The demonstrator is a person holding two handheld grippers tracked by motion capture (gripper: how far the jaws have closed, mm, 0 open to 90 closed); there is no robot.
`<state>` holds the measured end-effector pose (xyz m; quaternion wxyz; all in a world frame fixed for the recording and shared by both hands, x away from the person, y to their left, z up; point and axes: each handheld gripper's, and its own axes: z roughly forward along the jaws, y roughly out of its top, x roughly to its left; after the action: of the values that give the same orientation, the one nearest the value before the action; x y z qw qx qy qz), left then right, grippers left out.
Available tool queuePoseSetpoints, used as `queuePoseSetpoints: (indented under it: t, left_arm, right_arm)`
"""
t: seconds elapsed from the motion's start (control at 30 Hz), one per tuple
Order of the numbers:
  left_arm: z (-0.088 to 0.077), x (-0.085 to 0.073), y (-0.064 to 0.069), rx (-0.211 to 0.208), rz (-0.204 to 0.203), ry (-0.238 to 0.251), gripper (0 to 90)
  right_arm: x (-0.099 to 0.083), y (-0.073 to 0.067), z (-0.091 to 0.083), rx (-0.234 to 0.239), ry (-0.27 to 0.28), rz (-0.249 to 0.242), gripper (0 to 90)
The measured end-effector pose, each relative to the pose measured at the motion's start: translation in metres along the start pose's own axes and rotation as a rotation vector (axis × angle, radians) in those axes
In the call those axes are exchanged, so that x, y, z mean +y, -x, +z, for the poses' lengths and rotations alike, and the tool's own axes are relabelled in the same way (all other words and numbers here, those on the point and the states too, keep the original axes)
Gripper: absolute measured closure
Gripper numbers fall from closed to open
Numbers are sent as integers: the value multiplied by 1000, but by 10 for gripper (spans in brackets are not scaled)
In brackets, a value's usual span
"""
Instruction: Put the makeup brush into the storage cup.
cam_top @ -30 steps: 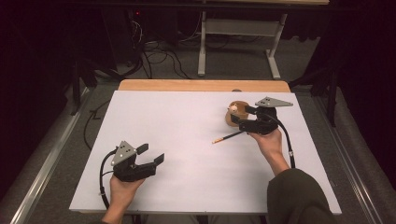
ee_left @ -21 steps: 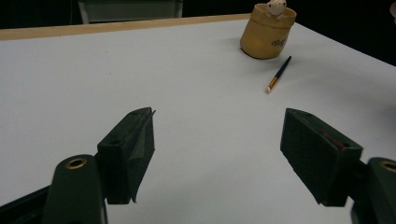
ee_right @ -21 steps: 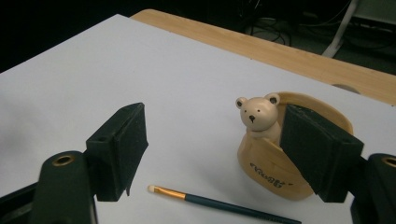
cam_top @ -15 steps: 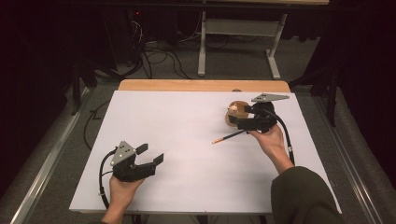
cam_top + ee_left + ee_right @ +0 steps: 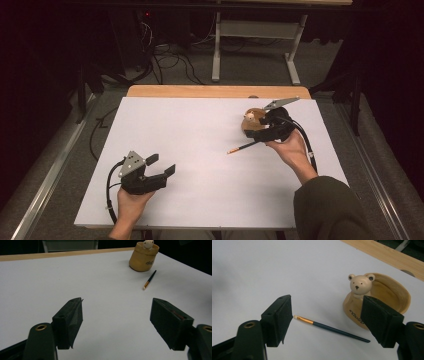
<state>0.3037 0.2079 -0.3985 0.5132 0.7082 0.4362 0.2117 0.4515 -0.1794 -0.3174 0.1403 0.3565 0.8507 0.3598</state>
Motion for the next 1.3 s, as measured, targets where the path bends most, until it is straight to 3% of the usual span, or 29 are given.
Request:
queuePoseSetpoints:
  t: [0.23, 0.8, 0.9, 1.3]
  left_arm:
    - [-1, 0, -1, -1, -1, 2, 268]
    - [-1, 0, 0, 2, -5, 7, 267]
    - [-1, 0, 0, 0, -4, 7, 266]
    - [-2, 0, 0, 7, -2, 9, 263]
  right_arm:
    - [6, -3, 5, 4, -62, -58, 290]
    - [13, -4, 8, 36, -183, -122, 354]
    - [16, -5, 11, 32, -218, -159, 358]
    - [17, -6, 23, 8, -303, -223, 391]
